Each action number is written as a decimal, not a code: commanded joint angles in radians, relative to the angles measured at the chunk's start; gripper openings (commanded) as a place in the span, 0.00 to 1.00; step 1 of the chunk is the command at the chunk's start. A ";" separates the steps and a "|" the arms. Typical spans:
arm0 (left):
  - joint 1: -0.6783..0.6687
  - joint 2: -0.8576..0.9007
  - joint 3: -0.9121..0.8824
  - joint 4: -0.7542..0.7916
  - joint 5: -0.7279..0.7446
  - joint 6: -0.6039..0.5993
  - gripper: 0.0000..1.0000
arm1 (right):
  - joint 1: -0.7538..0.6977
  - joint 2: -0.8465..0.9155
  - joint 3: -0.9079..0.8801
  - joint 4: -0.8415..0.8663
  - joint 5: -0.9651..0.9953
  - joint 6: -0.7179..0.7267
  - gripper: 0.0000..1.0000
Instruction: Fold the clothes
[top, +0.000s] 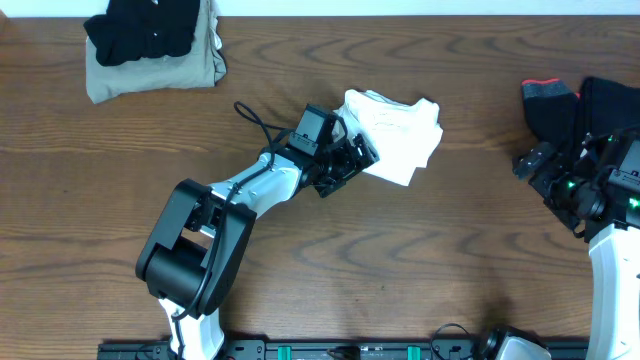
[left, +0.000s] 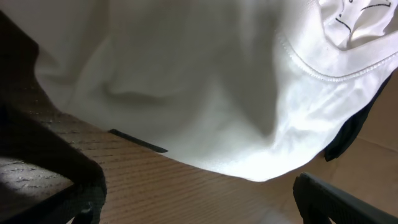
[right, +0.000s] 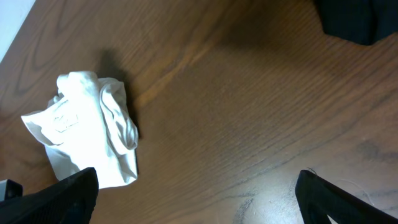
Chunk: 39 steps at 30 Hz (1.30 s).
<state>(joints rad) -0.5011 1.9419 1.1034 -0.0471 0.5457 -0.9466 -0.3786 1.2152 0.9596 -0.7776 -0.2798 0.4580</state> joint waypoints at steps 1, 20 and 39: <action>0.000 0.016 -0.010 0.000 -0.016 -0.009 0.98 | -0.011 0.000 0.009 -0.001 0.003 -0.011 0.99; 0.000 0.016 -0.010 0.000 -0.016 -0.009 0.98 | -0.011 0.000 0.009 -0.001 0.003 -0.011 0.99; -0.008 0.016 -0.010 0.027 0.007 -0.035 0.98 | -0.011 0.000 0.009 -0.001 0.003 -0.011 0.99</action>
<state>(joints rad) -0.5014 1.9430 1.1034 -0.0189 0.5461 -0.9726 -0.3786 1.2152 0.9596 -0.7776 -0.2798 0.4580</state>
